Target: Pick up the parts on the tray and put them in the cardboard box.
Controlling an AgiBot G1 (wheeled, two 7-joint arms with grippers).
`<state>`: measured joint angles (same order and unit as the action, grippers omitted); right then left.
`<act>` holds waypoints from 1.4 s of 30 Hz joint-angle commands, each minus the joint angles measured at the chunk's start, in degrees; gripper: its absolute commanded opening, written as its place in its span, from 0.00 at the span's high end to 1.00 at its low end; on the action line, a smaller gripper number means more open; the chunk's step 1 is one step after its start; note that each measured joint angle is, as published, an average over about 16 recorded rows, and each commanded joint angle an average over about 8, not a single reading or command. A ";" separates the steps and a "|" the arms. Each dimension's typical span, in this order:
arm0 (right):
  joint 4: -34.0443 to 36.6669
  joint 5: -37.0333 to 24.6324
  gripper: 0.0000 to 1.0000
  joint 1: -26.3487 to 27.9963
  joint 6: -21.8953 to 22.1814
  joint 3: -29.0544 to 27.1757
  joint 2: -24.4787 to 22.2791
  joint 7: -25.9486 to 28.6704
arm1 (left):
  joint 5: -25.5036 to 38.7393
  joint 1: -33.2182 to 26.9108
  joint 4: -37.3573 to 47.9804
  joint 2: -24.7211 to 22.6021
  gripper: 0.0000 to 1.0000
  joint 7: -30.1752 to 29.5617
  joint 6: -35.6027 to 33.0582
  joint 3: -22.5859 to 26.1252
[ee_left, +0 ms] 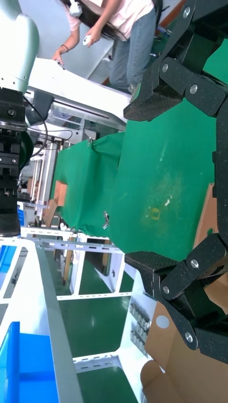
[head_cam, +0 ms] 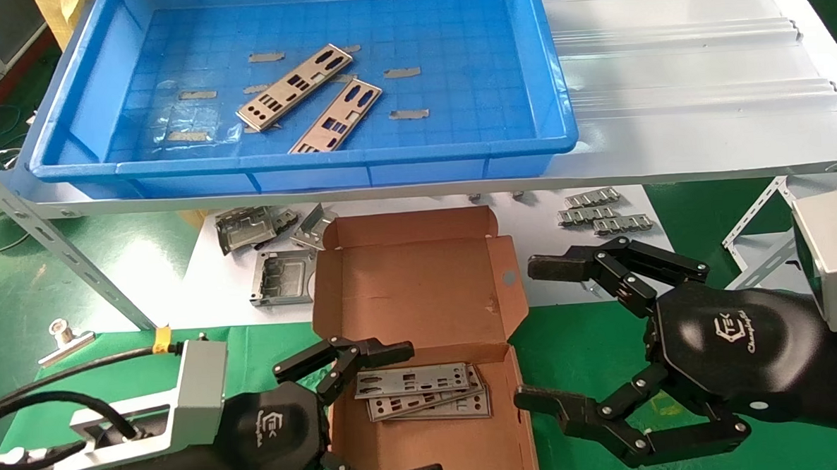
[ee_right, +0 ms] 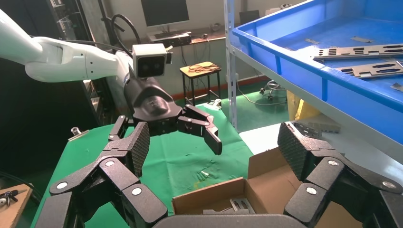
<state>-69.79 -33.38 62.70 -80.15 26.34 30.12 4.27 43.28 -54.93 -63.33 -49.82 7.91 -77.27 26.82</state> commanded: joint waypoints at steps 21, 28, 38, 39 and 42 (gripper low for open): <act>0.00 0.00 0.00 0.00 0.00 0.00 0.00 0.00 | -0.59 -2.74 -4.24 6.12 0.00 -7.72 -3.49 -4.47; 0.00 0.00 0.00 0.00 0.00 0.00 0.00 0.00 | -0.77 -3.62 -5.59 8.07 0.00 -10.17 -4.59 -5.89; 0.00 0.00 0.00 0.00 0.00 0.00 0.00 0.00 | -1.04 -4.87 -7.53 10.87 0.00 -13.70 -6.19 -7.93; 0.00 0.00 0.00 0.00 0.00 0.00 0.00 0.00 | -1.07 -5.00 -7.72 11.15 0.00 -14.06 -6.35 -8.14; 0.00 0.00 0.00 0.00 0.00 0.00 0.00 0.00 | -1.15 -5.37 -8.30 11.99 0.00 -15.11 -6.82 -8.75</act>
<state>-69.79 -33.38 62.70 -80.15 26.34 30.12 4.27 42.13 -60.30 -71.63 -37.84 -7.20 -84.09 18.08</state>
